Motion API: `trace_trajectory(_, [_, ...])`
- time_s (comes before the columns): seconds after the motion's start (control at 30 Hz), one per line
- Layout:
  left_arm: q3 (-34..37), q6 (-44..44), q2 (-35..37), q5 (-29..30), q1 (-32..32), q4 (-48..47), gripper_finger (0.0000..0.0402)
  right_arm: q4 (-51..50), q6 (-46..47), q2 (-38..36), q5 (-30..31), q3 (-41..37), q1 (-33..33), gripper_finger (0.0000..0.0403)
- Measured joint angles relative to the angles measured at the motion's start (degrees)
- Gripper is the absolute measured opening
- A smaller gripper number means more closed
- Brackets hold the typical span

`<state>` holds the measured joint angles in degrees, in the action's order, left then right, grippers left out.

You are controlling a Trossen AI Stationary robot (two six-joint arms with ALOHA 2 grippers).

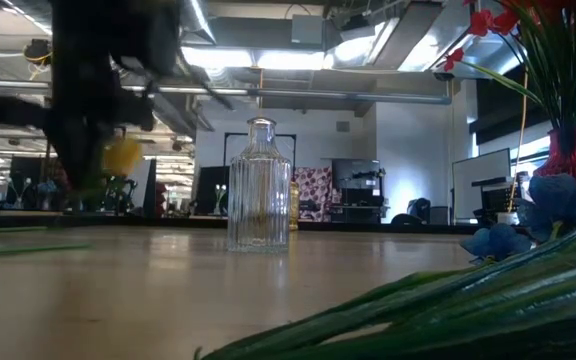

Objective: Sort flowers into vase by color
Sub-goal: Put the top yellow tulip into the yellow vase

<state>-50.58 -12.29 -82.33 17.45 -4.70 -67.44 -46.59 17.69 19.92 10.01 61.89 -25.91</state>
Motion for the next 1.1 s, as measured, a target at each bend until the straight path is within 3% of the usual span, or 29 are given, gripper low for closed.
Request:
trace_trajectory(0.1, [-4.2,5.8,3.8,-0.8,0.0,-6.0,0.0001,0.0,0.0,0.0,0.0,0.0,0.0,0.0266])
trace_trajectory(0.23, [-11.6,16.9,6.6,-2.7,0.3,-5.6,0.0000,0.0,0.0,0.0,0.0,0.0,0.0,0.0266])
trace_trajectory(0.4, [-19.6,29.1,7.8,-3.7,2.5,8.3,0.0000,0.0,0.0,0.0,-0.1,0.0,0.0,0.0266])
trace_trajectory(0.6, [-22.8,33.2,8.0,-4.5,3.5,30.1,0.0000,0.1,-0.4,0.0,-0.7,0.0,0.0,0.0266])
trace_trajectory(0.7, [-22.8,34.0,8.0,0.8,4.9,36.0,0.0000,0.2,-0.4,0.0,-1.9,0.0,0.0,0.0266])
trace_trajectory(0.8, [-22.8,33.7,7.4,5.2,9.8,40.3,0.0000,0.4,-0.4,0.0,-2.1,0.0,0.0,0.0266])
trace_trajectory(1.1, [-22.7,29.6,-0.9,5.2,30.5,58.5,0.0000,4.4,0.1,0.0,-2.6,0.0,0.0,0.0266])
